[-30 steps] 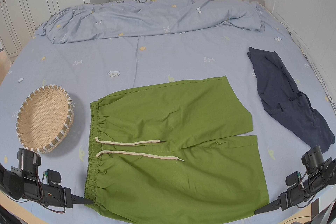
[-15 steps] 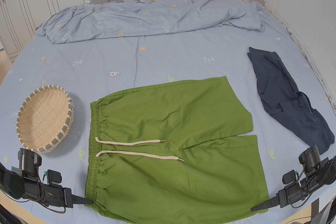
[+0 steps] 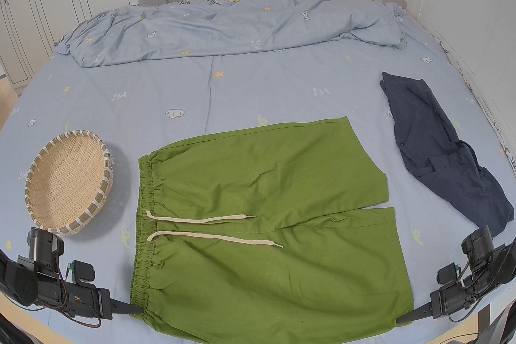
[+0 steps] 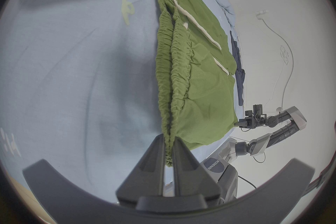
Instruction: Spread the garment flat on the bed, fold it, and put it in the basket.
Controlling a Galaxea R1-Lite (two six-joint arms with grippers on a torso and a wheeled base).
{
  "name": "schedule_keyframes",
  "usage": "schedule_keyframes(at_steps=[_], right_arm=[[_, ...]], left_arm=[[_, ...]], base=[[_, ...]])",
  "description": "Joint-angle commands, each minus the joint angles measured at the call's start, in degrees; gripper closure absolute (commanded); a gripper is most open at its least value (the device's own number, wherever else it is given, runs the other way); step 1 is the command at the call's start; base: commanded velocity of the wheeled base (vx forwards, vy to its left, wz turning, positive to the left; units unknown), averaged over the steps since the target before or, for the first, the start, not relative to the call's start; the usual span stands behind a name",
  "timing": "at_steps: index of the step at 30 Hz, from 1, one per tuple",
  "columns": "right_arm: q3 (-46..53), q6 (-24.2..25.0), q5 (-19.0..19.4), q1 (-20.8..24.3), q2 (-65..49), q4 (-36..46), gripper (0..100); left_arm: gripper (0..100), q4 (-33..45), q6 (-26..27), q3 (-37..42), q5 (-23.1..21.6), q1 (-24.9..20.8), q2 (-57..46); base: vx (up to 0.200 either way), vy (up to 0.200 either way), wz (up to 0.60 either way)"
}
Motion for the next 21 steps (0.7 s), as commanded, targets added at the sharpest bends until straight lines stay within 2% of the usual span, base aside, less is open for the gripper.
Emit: schedule_keyframes(at_steps=[1,4,17,19,21], right_arm=[[1.2,-0.2,0.0,-2.0,-0.2,0.0,100],[2.7,-0.5,0.1,-4.0,-2.3,0.0,100],[1.6,0.3,-0.1,-2.1,-12.6,0.5,100],[-1.3,1.0,-0.4,-1.2,-16.1,1.5,100],[-6.0,2.1,-0.4,-0.7,-19.0,5.3,100]], left_arm=[[100,0.0,0.0,0.0,0.0,0.1,0.0],[100,0.0,0.0,-0.1,0.0,0.1,0.0],[100,0.2,-0.2,-1.7,-0.5,0.1,-3.2],[100,2.0,-2.1,-4.6,-1.2,0.0,-6.7],[100,5.4,-7.0,-8.8,-1.2,-0.4,-10.0]], base=[[0.000,0.000,0.00],[0.000,0.000,0.00],[0.000,0.000,0.00],[0.000,0.000,0.00],[0.000,0.000,0.00]])
